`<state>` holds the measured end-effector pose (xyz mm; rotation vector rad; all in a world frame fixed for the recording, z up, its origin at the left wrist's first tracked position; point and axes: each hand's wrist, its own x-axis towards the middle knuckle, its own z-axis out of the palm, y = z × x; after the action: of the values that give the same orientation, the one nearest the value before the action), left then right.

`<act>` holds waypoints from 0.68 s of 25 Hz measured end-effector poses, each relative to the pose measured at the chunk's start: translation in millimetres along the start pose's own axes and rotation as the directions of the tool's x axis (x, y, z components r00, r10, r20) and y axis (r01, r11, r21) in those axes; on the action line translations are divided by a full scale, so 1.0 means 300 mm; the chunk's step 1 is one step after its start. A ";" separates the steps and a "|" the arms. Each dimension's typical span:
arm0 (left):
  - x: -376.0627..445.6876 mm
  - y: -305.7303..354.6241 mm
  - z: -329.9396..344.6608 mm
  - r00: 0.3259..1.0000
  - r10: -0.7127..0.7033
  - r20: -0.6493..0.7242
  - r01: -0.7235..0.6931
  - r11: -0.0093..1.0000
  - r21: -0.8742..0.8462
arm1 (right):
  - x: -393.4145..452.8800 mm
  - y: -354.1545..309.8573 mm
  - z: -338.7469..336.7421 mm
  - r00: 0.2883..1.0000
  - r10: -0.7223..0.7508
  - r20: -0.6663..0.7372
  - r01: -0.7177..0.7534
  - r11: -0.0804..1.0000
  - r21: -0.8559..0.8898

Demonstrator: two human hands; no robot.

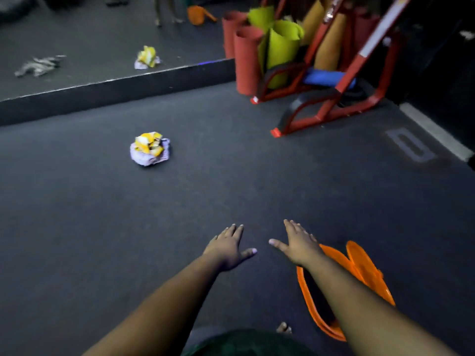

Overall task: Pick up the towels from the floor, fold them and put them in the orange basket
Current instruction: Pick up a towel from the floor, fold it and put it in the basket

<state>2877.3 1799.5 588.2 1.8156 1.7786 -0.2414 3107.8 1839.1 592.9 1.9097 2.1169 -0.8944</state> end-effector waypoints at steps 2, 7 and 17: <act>-0.089 -0.182 -0.053 0.993 -0.090 -0.080 0.084 0.993 -0.079 | 0.029 -0.229 -0.004 0.994 -0.113 -0.001 0.112 0.991 -0.068; -0.347 -0.649 -0.126 0.938 -0.275 -0.209 0.225 0.945 -0.236 | 0.058 -0.783 0.106 0.937 -0.348 0.031 0.348 0.924 -0.156; -1.087 -1.553 -0.197 0.689 -0.670 -0.276 0.539 0.729 -0.423 | -0.112 -1.959 0.472 0.659 -0.721 0.214 0.752 0.618 -0.230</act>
<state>2383.6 1524.5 675.0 1.0284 2.5344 0.1908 2519.2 1731.1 684.8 0.7669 2.8050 -0.6734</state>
